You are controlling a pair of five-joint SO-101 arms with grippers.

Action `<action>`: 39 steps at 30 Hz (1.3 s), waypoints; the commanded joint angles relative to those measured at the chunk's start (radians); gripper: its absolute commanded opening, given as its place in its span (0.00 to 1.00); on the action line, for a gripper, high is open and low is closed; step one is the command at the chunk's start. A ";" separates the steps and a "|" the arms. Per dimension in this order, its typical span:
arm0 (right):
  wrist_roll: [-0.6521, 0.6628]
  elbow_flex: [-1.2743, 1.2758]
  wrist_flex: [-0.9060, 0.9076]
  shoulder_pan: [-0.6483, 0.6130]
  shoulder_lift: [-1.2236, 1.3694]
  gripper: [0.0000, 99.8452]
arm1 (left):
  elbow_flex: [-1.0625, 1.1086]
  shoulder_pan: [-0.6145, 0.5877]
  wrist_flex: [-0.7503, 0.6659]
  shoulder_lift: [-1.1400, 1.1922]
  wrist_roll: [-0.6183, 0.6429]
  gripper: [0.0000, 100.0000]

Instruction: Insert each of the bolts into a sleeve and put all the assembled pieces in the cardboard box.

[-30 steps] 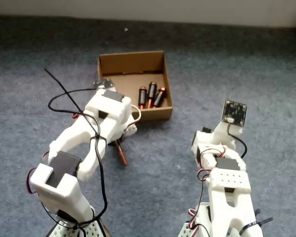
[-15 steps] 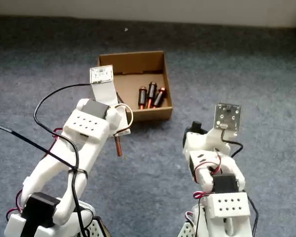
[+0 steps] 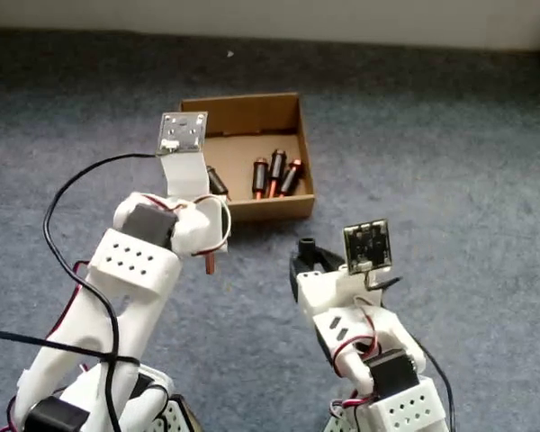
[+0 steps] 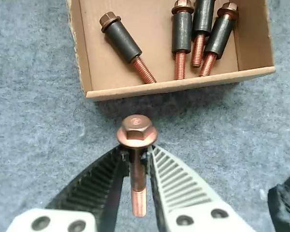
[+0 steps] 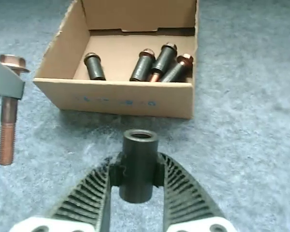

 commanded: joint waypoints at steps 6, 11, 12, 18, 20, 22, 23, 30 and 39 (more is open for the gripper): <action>-0.003 0.076 0.007 -0.058 -0.163 0.00 | 0.197 0.005 -0.230 -0.222 -0.046 0.00; -0.003 0.082 0.005 -0.056 -0.160 0.00 | 0.266 0.005 -0.311 -0.317 -0.044 0.00; -0.003 0.085 0.005 -0.056 -0.160 0.00 | 0.272 0.005 -0.322 -0.332 -0.044 0.00; -0.003 0.079 0.004 -0.136 -0.160 0.00 | 0.274 0.007 -0.377 -0.417 -0.043 0.00; -0.003 0.079 0.002 -0.185 -0.160 0.00 | 0.274 0.008 -0.407 -0.453 -0.046 0.00; -0.003 0.079 0.002 -0.239 -0.160 0.00 | 0.274 0.008 -0.436 -0.499 -0.048 0.00; -0.003 0.079 0.002 -0.263 -0.162 0.00 | 0.274 0.012 -0.445 -0.526 -0.048 0.00; -0.003 0.084 -0.091 -0.357 -0.170 0.00 | 0.278 0.013 -0.456 -0.728 -0.046 0.00; 0.198 0.090 -0.225 -0.358 -0.170 0.00 | 0.303 0.031 -0.453 -0.905 -0.043 0.00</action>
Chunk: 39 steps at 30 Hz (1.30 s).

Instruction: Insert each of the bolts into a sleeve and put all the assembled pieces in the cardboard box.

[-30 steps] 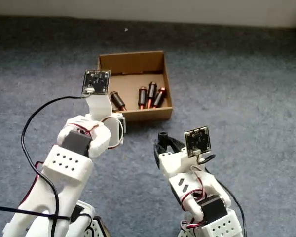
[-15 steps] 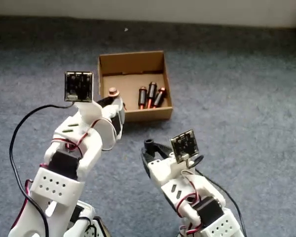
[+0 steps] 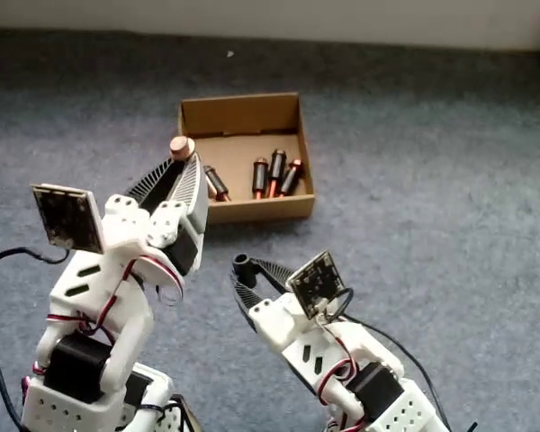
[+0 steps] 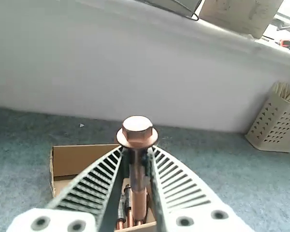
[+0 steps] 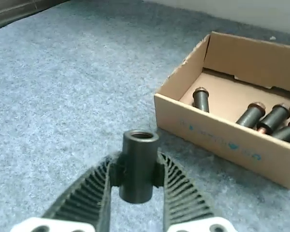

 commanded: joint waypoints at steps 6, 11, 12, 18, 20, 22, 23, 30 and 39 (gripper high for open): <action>0.086 -0.005 -0.113 -0.012 -0.016 0.00 | 0.088 0.139 -0.023 -0.165 -0.008 0.00; 0.086 -0.007 -0.145 -0.008 -0.016 0.00 | 0.096 0.150 -0.018 -0.255 -0.008 0.00; 0.086 -0.007 -0.160 -0.008 -0.016 0.00 | 0.096 0.150 -0.005 -0.266 -0.008 0.00; 0.086 -0.007 -0.252 -0.007 -0.016 0.00 | 0.096 0.150 0.097 -0.292 -0.006 0.00; 0.086 -0.007 -0.269 -0.007 -0.016 0.00 | 0.096 0.150 0.126 -0.292 -0.006 0.00; 0.086 -0.007 -0.283 -0.007 -0.016 0.00 | 0.096 0.150 0.143 -0.292 -0.006 0.00; 0.086 -0.007 -0.285 -0.007 -0.016 0.00 | 0.096 0.150 0.147 -0.292 -0.006 0.00; 0.087 -0.007 -0.285 -0.007 -0.016 0.00 | 0.096 0.151 0.163 -0.292 -0.006 0.00; 0.087 -0.005 -0.280 -0.005 -0.016 0.00 | 0.094 0.234 0.226 -0.292 -0.008 0.00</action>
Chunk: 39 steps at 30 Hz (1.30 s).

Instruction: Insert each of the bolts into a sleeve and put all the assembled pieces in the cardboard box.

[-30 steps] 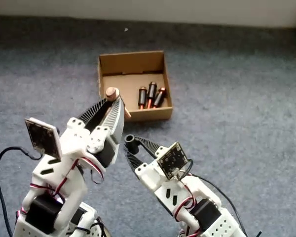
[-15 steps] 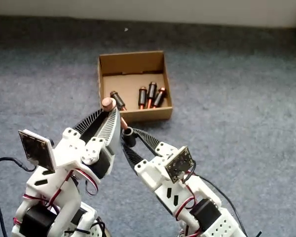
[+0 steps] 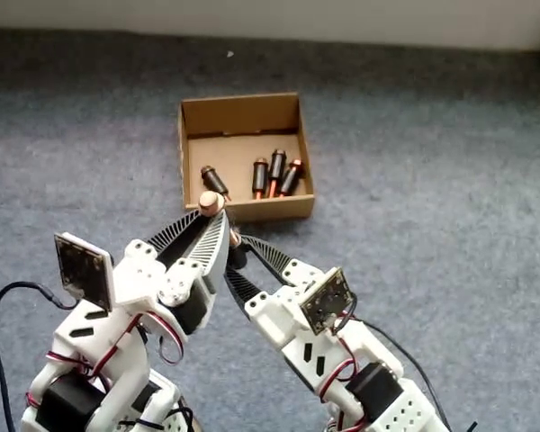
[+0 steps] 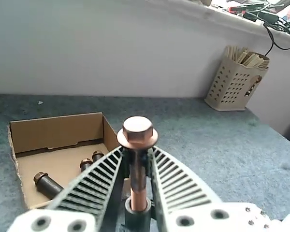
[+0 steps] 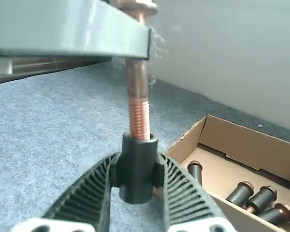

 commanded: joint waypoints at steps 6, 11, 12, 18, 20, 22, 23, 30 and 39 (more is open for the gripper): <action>0.009 -0.007 -0.024 -0.001 -0.016 0.00 | -0.007 0.024 0.028 -0.004 -0.006 0.00; 0.009 -0.007 -0.024 -0.002 -0.016 0.00 | -0.004 0.031 0.104 0.001 -0.087 0.00; 0.009 -0.007 -0.024 -0.004 -0.016 0.00 | 0.007 0.039 0.112 0.001 -0.121 0.00; 0.009 0.018 -0.022 -0.002 -0.016 0.00 | 0.061 0.031 0.115 -0.008 -0.190 0.03; 0.009 0.021 -0.022 -0.002 -0.016 0.00 | 0.071 0.028 0.115 -0.008 -0.187 0.08; 0.009 0.021 -0.022 -0.002 -0.016 0.00 | 0.087 -0.004 0.112 -0.008 -0.184 0.12; 0.009 0.021 -0.022 -0.002 -0.016 0.00 | 0.093 -0.021 0.110 -0.004 -0.184 0.13; 0.009 0.021 -0.022 -0.002 -0.016 0.00 | 0.093 -0.079 0.117 -0.008 -0.184 0.13; 0.009 0.053 -0.027 -0.002 -0.016 0.00 | 0.074 -0.071 0.118 -0.008 -0.184 0.13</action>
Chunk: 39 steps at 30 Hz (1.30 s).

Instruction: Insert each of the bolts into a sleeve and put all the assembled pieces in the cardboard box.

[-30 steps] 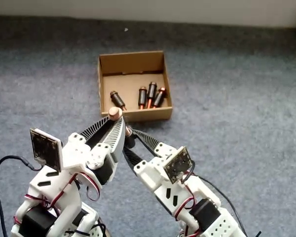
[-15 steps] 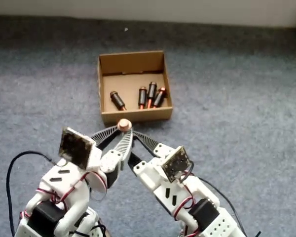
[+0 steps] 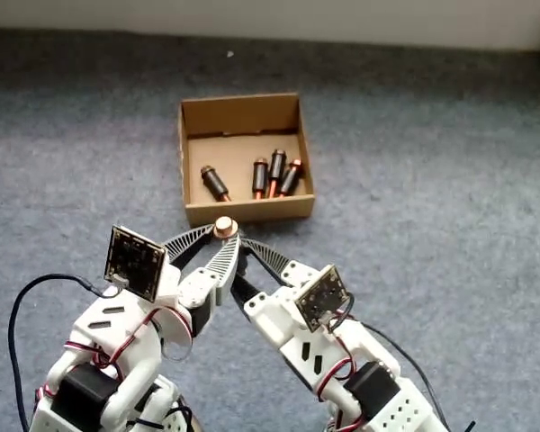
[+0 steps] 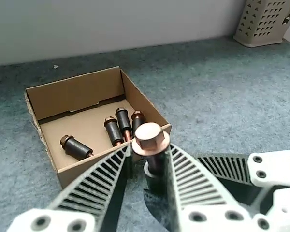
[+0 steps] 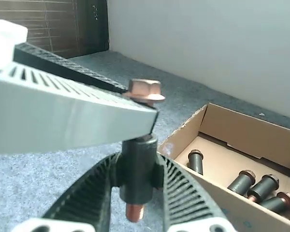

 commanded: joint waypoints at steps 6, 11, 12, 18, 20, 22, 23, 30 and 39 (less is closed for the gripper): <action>0.009 0.058 -0.027 -0.002 -0.018 0.00 | -0.131 -0.010 0.110 -0.007 -0.009 0.13; 0.006 0.084 -0.027 -0.002 -0.018 0.00 | -0.151 -0.010 0.137 -0.008 -0.009 0.13; 0.006 0.084 -0.027 -0.001 -0.018 0.00 | -0.151 -0.010 0.138 -0.008 -0.009 0.13; 0.003 0.085 -0.027 0.074 -0.018 0.00 | -0.183 -0.016 0.138 -0.008 -0.009 0.13; 0.003 0.085 -0.027 0.105 -0.018 0.00 | -0.213 -0.016 0.140 -0.008 -0.009 0.13; 0.003 0.085 -0.027 0.119 -0.018 0.00 | -0.239 -0.016 0.152 -0.008 -0.009 0.13; 0.003 0.087 -0.027 0.124 -0.018 0.00 | -0.249 -0.016 0.161 -0.008 -0.009 0.13; 0.003 0.119 -0.021 0.124 -0.018 0.00 | -0.225 -0.067 0.193 -0.008 -0.008 0.13; 0.003 0.119 0.077 0.124 -0.018 0.00 | 0.028 -0.294 0.186 -0.008 -0.008 0.13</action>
